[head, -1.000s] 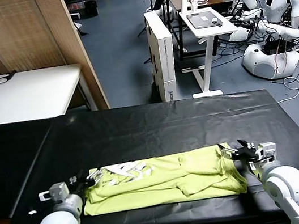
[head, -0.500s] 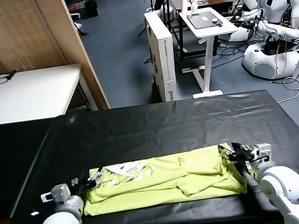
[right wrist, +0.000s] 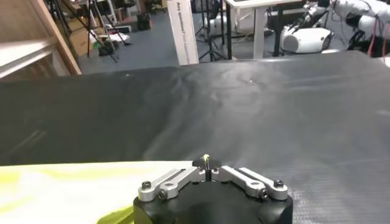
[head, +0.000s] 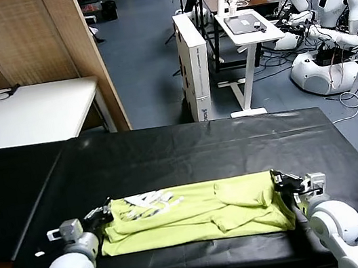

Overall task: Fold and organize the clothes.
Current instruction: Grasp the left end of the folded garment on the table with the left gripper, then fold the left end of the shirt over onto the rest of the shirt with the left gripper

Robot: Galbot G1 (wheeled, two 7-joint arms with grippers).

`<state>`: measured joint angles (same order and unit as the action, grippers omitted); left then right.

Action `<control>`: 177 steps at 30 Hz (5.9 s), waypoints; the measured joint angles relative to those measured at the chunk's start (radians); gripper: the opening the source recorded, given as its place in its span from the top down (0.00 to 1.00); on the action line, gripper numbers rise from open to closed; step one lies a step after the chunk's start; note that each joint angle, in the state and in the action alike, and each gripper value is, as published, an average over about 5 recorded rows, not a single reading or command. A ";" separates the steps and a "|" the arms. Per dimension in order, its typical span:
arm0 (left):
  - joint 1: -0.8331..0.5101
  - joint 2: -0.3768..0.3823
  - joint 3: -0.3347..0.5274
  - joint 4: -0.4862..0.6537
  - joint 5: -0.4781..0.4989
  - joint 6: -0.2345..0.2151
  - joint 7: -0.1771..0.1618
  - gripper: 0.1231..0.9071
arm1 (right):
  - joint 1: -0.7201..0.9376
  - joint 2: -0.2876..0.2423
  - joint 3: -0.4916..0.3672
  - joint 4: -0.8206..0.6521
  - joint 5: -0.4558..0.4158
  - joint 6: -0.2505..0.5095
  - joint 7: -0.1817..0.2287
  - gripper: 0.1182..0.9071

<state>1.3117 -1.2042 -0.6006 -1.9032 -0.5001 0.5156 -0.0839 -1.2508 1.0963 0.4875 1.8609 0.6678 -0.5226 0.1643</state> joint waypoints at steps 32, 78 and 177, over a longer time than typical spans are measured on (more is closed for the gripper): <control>0.235 0.079 -0.197 -0.178 -0.347 0.154 0.096 0.00 | -0.420 -0.093 0.262 0.386 0.046 0.366 -0.228 0.00; 0.241 0.019 -0.151 -0.134 -0.311 0.119 0.110 0.91 | -0.489 -0.052 0.293 0.535 0.039 0.353 -0.202 0.00; 0.180 -0.361 0.367 -0.312 0.051 0.064 -0.024 0.00 | -0.587 0.065 0.140 0.400 -0.303 0.470 -0.262 0.00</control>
<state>1.4919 -1.5653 -0.2331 -2.2154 -0.4490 0.5800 -0.1081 -1.8379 1.1618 0.6274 2.2609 0.3651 -0.0531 -0.0976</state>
